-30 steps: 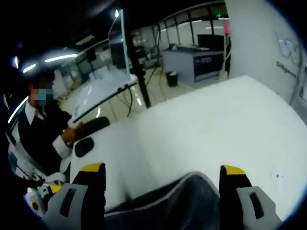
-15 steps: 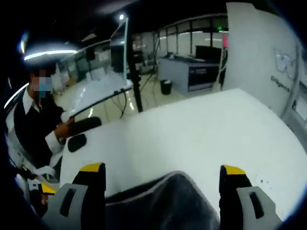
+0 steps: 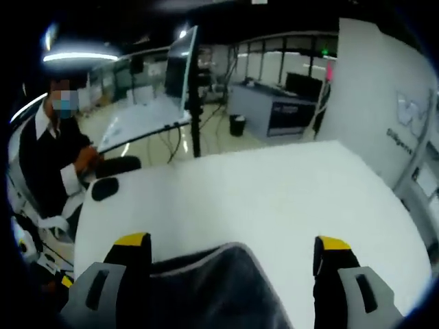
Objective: Open the folded towel by lifting each exposed corner and separating the folded layers until the towel lies flat within the target outline without major curled edges
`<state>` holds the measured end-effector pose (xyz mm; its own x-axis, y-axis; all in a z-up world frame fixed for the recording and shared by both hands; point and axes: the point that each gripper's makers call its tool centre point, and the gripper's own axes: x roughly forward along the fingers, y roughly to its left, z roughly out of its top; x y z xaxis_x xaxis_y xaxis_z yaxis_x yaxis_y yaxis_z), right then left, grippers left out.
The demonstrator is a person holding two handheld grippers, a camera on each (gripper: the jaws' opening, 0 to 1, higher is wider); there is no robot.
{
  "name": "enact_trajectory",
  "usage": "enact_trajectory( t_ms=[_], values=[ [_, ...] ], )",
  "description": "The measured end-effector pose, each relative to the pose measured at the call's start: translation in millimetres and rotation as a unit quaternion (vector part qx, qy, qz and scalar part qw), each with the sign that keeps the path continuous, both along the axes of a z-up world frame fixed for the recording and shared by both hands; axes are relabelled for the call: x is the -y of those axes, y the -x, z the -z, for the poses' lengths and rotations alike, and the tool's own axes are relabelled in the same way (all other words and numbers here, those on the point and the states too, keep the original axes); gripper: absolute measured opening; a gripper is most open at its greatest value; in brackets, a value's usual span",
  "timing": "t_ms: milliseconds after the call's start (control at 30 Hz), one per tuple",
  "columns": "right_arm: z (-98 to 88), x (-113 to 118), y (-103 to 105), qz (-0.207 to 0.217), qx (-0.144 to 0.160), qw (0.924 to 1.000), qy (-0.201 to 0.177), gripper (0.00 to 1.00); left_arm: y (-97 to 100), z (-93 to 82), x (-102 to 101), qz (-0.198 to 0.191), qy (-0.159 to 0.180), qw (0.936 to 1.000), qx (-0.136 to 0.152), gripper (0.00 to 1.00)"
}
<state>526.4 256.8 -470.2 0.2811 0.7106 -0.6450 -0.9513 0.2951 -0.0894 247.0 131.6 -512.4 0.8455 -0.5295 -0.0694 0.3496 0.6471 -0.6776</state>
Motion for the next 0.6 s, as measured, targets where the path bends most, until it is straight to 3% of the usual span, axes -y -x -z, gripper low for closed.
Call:
enact_trajectory(
  t_ms=[67,200,267,300,333,400,500,600],
  values=[
    [-4.4,3,-1,-0.01,0.008,0.9999,0.007,0.98,2.4,-0.1,5,0.0,0.024,0.9997,-0.006,0.99],
    [-9.0,11,-2,-0.018,0.019,0.9995,0.02,0.98,5.2,-2.4,11,-0.001,0.031,0.9995,-0.003,0.99],
    [-10.1,15,-1,-0.024,0.023,0.999,0.029,0.97,5.3,-11.9,11,-0.013,0.069,0.9975,0.009,0.99],
    [-10.9,17,-1,-0.027,0.025,0.9987,0.034,0.96,5.4,-22.2,6,-0.027,0.109,0.9934,0.026,0.99],
    [-12.0,20,-1,-0.032,0.027,0.9983,0.04,0.94,7.0,-26.2,0,-0.043,0.148,0.9878,0.026,0.99],
    [-15.0,24,0,-0.046,0.034,0.997,0.053,0.92,8.9,-31.9,-13,-0.071,0.198,0.9768,0.037,0.99],
    [-22.4,33,7,-0.11,0.067,0.9875,0.091,0.92,7.2,-35.0,-39,-0.122,0.242,0.961,0.054,0.99],
    [-31.5,42,9,-0.127,0.077,0.9825,0.113,0.87,5.0,-32.9,-40,-0.122,0.246,0.9601,0.05,0.99]
  ],
)
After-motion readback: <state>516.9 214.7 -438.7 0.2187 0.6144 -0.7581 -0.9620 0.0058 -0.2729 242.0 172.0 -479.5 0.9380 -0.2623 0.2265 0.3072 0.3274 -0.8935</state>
